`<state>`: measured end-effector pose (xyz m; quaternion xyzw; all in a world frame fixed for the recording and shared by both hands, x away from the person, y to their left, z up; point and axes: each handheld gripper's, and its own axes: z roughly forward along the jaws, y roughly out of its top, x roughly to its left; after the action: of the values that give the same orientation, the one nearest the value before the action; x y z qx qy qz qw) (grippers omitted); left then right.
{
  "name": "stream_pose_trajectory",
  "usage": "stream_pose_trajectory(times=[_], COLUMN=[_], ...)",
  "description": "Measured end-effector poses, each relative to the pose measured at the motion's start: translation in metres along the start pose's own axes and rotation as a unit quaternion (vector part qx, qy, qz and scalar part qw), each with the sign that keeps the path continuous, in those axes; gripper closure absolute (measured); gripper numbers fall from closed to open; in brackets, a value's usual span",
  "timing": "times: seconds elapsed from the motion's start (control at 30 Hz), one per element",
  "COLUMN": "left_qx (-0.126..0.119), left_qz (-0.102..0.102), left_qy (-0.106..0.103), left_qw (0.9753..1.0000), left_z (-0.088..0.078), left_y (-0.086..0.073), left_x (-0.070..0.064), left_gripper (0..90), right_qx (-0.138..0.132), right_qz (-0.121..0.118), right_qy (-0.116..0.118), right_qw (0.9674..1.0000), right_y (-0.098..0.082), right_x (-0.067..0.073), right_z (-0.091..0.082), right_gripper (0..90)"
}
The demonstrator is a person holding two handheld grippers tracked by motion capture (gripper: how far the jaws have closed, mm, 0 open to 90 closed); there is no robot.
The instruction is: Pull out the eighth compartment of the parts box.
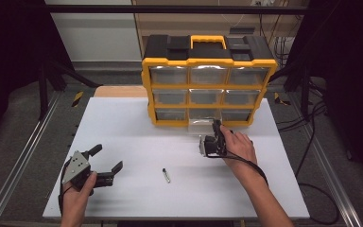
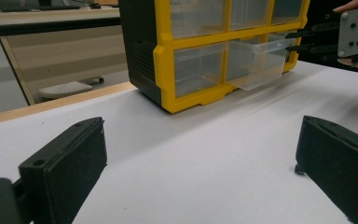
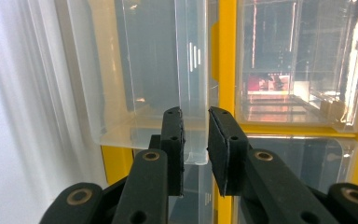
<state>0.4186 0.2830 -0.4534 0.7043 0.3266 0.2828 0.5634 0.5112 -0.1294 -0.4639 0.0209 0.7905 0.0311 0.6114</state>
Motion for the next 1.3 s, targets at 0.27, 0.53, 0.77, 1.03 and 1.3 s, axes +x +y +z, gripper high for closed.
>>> stream_pose_trajectory(times=[0.27, 0.53, 0.77, 1.03, 1.3], left_qx=[-0.001, 0.002, 0.001, 0.002, 0.001], left_qz=[-0.003, -0.001, -0.003, -0.002, -0.002], left_qy=[0.004, 0.001, 0.003, 0.003, 0.003], left_qw=[1.0000, 1.0000, 1.0000, 1.0000, 1.0000], left_z=[-0.001, 0.000, 0.000, 0.000, -0.001], left_y=[-0.001, -0.001, -0.001, -0.001, -0.001], left_x=[0.002, 0.001, 0.003, 0.002, 0.002], left_gripper=[1.7, 1.8, 1.8, 1.8, 1.8], right_qx=[-0.002, -0.003, -0.002, -0.001, -0.003], right_qz=[-0.003, -0.009, -0.008, -0.009, -0.012], right_qy=[-0.002, -0.003, -0.004, -0.004, -0.004], right_qw=[1.0000, 0.9999, 1.0000, 1.0000, 0.9999], right_y=[-0.001, -0.001, 0.000, 0.001, 0.003], right_x=[0.002, 0.004, 0.004, 0.006, 0.007], right_z=[-0.006, -0.012, -0.018, -0.021, -0.025], right_gripper=[76.7, 76.9, 76.9, 76.7, 76.9])
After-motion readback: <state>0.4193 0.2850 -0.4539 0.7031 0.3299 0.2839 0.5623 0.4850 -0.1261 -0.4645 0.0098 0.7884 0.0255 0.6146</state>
